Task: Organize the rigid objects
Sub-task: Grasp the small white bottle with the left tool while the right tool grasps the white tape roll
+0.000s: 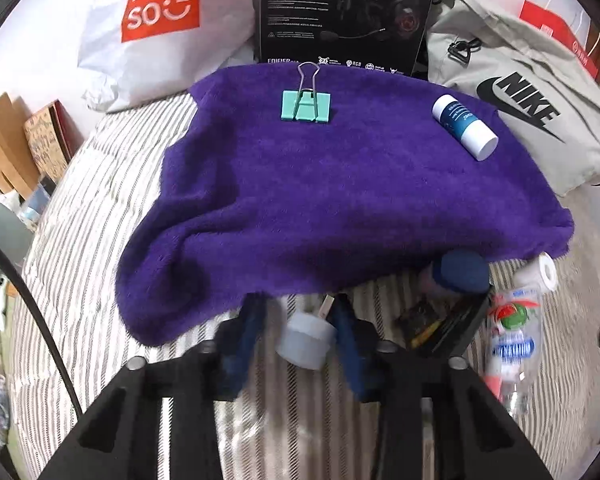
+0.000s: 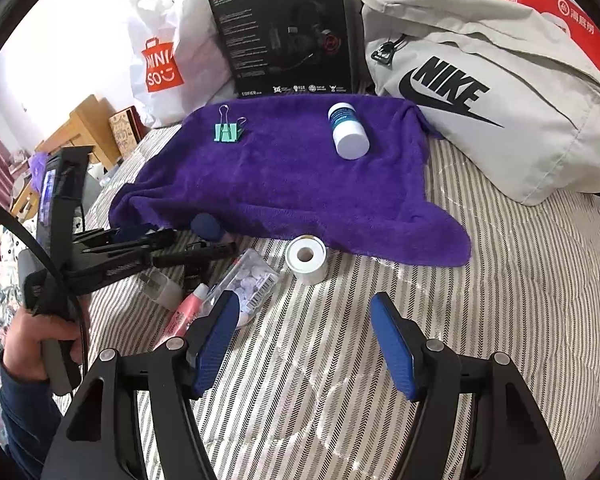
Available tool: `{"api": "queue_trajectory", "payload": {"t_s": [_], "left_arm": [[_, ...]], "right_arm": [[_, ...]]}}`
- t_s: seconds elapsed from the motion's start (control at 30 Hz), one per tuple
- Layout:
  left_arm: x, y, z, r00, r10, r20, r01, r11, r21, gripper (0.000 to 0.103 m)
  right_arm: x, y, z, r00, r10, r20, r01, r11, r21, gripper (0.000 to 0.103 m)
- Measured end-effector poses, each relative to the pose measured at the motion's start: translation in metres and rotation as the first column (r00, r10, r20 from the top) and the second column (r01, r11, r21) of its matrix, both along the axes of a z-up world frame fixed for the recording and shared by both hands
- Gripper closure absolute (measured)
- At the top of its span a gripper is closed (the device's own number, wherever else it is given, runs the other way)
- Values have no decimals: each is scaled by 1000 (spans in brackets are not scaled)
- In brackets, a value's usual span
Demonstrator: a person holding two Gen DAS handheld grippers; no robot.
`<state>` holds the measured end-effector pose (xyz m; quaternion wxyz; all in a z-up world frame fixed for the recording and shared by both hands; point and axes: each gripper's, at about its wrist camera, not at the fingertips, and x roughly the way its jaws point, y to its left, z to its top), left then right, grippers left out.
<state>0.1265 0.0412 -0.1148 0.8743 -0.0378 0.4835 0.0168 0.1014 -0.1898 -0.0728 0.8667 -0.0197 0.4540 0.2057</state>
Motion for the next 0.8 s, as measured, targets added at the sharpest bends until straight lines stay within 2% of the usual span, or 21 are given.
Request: {"api": "queue_trajectory", "payload": {"t_s": [0.23,0.43,0.6,0.8], "left_arm": [[-17,15,-1,999,-35,16,35,999,-15,74],[-10,13,-2,997,-66,38,67,998,-21,74],[-8,7,-2,995,-82,49,81,997,8,75],[-15,12,-1,996,-80,45,81,997,-11,75]], "right_arm": [[3,7,-9,1000,19,-17,-20,1000,-14,36],[12,6,-24,999,4,-49,-5,1000,-27,36],[19,2,-31,998,-20,-57,18,999,-34,36],[34,0,-38,996,-59,-70,60,998,11,36]]}}
